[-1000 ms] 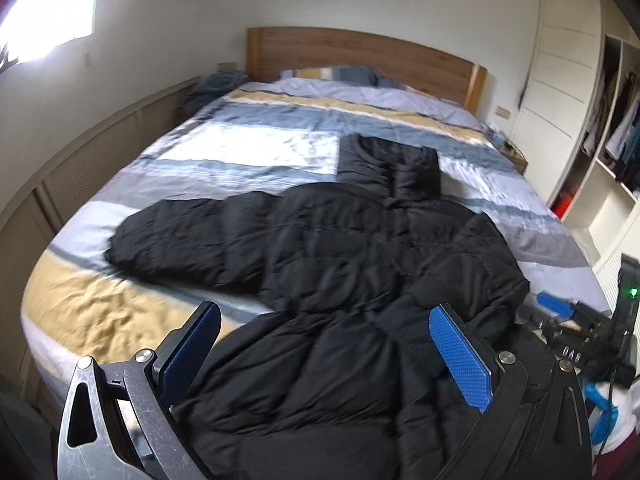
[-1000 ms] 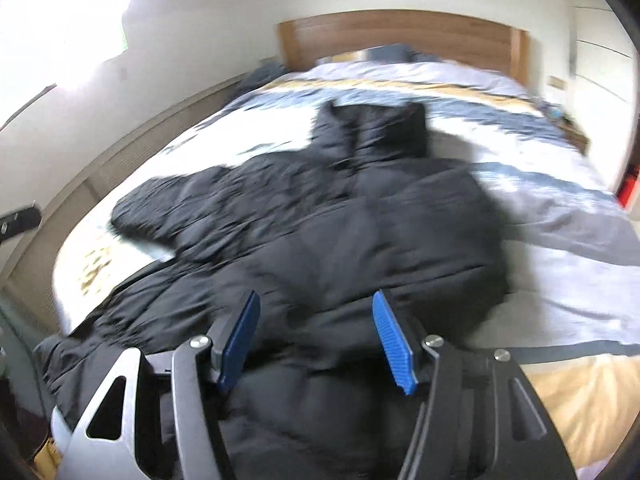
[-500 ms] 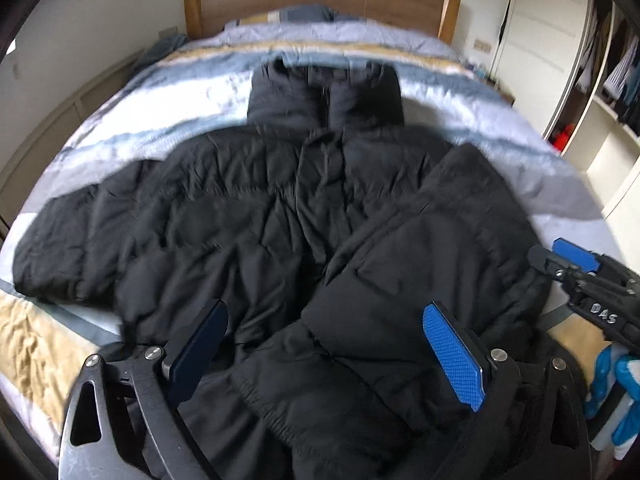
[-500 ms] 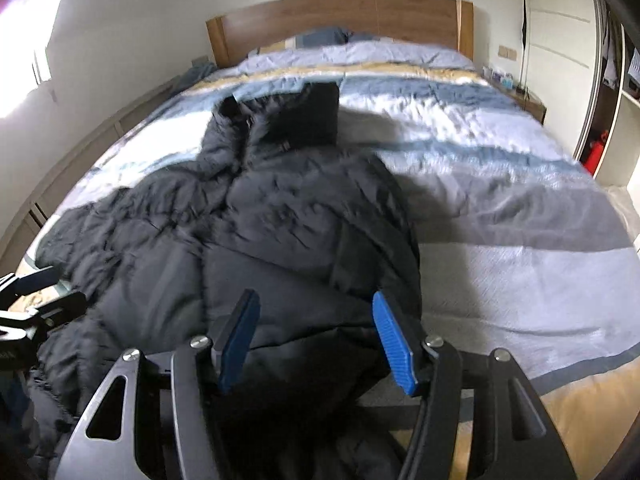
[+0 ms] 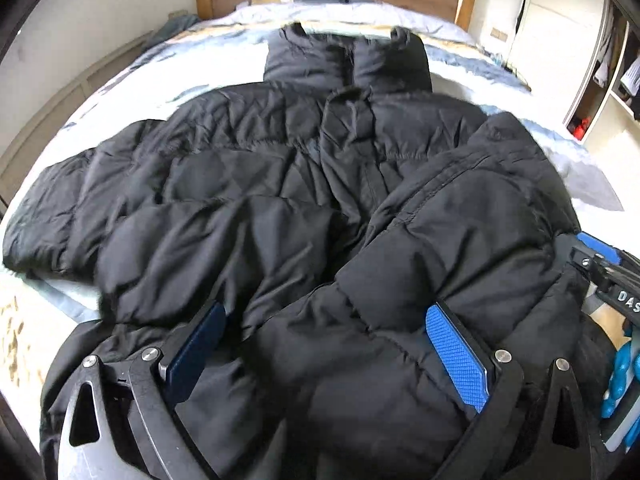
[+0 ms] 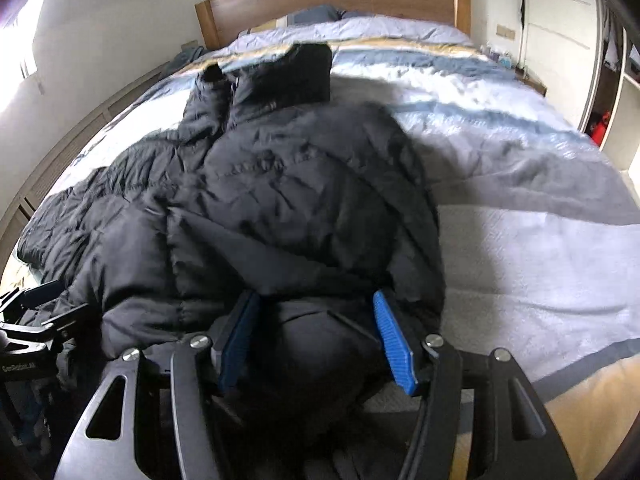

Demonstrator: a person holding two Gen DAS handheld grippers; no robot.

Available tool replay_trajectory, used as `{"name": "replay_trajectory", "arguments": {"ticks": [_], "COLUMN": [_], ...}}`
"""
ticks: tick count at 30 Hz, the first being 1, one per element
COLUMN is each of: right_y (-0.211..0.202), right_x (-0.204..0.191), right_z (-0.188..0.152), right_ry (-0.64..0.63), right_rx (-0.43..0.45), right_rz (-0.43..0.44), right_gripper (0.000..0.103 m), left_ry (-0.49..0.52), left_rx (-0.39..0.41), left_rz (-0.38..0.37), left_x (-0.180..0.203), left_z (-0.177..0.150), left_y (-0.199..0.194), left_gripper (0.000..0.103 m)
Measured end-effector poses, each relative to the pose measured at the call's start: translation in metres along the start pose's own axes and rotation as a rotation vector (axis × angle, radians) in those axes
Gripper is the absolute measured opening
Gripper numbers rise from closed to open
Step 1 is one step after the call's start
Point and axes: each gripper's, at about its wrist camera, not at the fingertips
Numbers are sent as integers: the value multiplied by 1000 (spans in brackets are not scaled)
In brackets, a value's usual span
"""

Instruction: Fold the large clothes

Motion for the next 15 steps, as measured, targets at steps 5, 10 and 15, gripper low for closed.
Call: {"name": "replay_trajectory", "arguments": {"ticks": [5,10,15], "right_y": [-15,-12,-48], "right_x": [-16,-20,-37], "right_z": [-18,-36,-37], "right_ry": [9,54,50], "right_rx": [-1,-59,-9], "right_rz": [30,8,13], "right_gripper": [57,57,57], "left_ry": [-5,-14,-52], "left_rx": [-44,-3,91], "left_rz": [23,27,28], "left_x": [-7,-18,-40], "left_z": [-9,-13,-15], "left_y": [4,-28,-84], "left_gripper": [100,100,100]}}
Point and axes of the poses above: each gripper's, at about its wrist camera, not at the fingertips, and y roughly the way its jaws point, x to its right, z to its top, and after that the axes turned 7 degrees about z, right-handed
